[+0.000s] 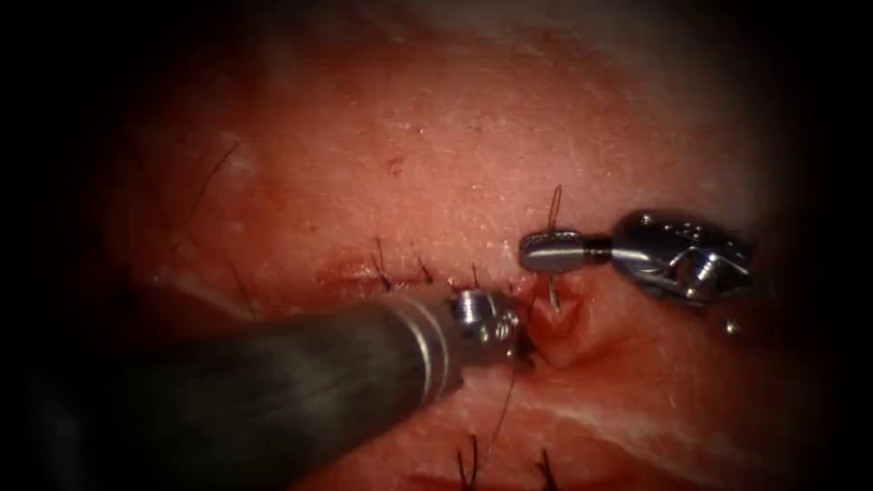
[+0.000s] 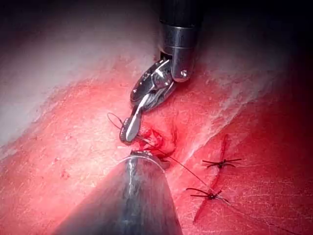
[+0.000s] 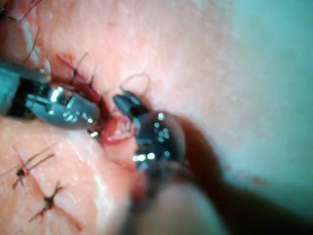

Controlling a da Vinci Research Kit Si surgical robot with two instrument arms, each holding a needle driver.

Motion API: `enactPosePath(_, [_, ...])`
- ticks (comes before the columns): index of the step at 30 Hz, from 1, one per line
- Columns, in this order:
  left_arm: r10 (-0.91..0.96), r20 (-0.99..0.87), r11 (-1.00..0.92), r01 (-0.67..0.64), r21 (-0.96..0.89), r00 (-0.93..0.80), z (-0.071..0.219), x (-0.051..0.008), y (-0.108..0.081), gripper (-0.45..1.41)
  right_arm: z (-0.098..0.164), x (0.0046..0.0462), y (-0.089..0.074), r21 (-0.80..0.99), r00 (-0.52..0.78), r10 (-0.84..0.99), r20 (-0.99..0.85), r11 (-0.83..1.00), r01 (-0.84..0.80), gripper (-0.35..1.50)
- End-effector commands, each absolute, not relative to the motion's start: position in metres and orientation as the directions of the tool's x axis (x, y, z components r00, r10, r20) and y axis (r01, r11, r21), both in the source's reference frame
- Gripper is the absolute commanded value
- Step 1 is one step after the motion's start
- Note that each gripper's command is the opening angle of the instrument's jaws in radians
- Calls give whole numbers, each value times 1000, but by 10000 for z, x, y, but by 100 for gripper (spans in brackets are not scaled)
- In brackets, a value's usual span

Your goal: Wound Closure

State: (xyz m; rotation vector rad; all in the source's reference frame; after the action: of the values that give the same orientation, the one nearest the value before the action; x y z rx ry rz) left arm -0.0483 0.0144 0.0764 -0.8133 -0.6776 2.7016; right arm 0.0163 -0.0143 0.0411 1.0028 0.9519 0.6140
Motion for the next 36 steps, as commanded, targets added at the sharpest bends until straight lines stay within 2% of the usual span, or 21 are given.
enactPosePath(1, [351, -460, -863, -90, -498, -816, 770, -490, 140, -11, 417, 163, -160, 908, 477, 800, -365, 419, -9, -35])
enactPosePath(17, [352, -459, -864, -95, -495, -816, 765, -486, 145, -10, 409, 163, -170, 920, 494, 797, -347, 392, 14, -35])
enactPosePath(31, [353, -458, -863, -95, -495, -816, 764, -486, 144, -10, 412, 164, -163, 961, 478, 844, -242, 278, -6, -35])
enactPosePath(32, [354, -458, -863, -96, -496, -816, 762, -486, 144, -10, 412, 163, -161, 962, 468, 849, -245, 273, 9, -18])
enactPosePath(33, [354, -458, -864, -97, -495, -816, 761, -486, 145, -10, 412, 163, -157, 962, 450, 858, -248, 275, 6, 36])
enactPosePath(34, [354, -455, -863, -97, -496, -817, 758, -486, 145, -10, 413, 163, -154, 961, 436, 865, -248, 277, -2, 69])
enactPosePath(35, [357, -459, -863, -99, -495, -813, 754, -486, 145, -10, 413, 163, -151, 960, 423, 871, -248, 279, -12, 93])
enactPosePath(36, [365, -460, -862, -106, -496, -810, 751, -486, 144, -10, 414, 162, -146, 957, 418, 871, -257, 291, -17, 106])
